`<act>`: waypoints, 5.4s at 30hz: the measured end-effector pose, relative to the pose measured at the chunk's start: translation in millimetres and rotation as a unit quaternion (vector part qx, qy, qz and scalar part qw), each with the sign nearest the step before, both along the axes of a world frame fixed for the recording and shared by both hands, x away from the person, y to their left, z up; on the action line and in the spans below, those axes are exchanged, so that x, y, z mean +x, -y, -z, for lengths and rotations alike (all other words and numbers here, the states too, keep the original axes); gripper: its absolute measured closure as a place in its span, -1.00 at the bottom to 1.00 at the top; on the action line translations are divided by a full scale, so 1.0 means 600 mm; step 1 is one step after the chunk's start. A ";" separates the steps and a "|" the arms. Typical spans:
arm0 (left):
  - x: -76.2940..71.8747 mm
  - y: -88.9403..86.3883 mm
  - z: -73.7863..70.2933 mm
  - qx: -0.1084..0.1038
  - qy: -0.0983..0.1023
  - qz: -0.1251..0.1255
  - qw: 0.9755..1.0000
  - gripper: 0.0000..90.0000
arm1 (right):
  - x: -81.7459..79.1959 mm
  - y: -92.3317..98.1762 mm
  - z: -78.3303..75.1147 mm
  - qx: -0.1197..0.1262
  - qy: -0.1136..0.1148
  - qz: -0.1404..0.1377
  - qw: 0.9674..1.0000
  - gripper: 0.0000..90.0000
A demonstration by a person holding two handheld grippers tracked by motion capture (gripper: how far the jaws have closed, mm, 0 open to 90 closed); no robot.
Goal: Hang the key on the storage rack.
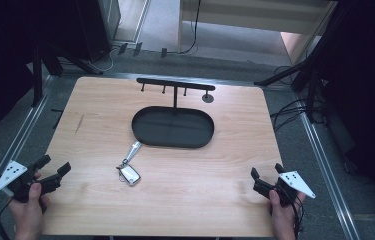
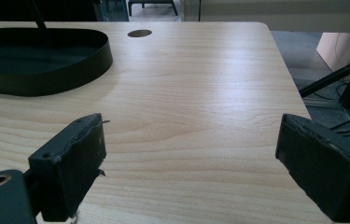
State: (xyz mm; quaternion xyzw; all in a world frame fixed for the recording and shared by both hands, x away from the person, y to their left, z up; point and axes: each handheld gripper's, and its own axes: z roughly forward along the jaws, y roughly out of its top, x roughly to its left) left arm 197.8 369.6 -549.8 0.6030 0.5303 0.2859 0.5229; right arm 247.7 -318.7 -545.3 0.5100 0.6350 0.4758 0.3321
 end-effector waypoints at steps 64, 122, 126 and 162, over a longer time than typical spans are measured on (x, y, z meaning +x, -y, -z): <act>0.189 0.287 -0.069 0.187 -0.298 0.127 0.927 0.23 | 0.000 0.001 0.000 0.005 0.000 0.000 1.000 -0.82; 0.163 0.230 -0.119 0.030 -0.034 0.152 0.987 0.71 | 0.000 0.001 0.000 0.005 0.000 0.002 1.000 -0.81; 0.164 0.230 -0.125 0.019 -0.007 0.168 0.986 0.71 | 0.000 0.001 0.000 0.005 0.000 0.002 1.000 -0.81; 0.269 0.268 -0.159 -0.037 0.079 0.222 0.971 0.71 | 0.000 0.002 0.000 0.006 0.000 0.001 1.000 -0.81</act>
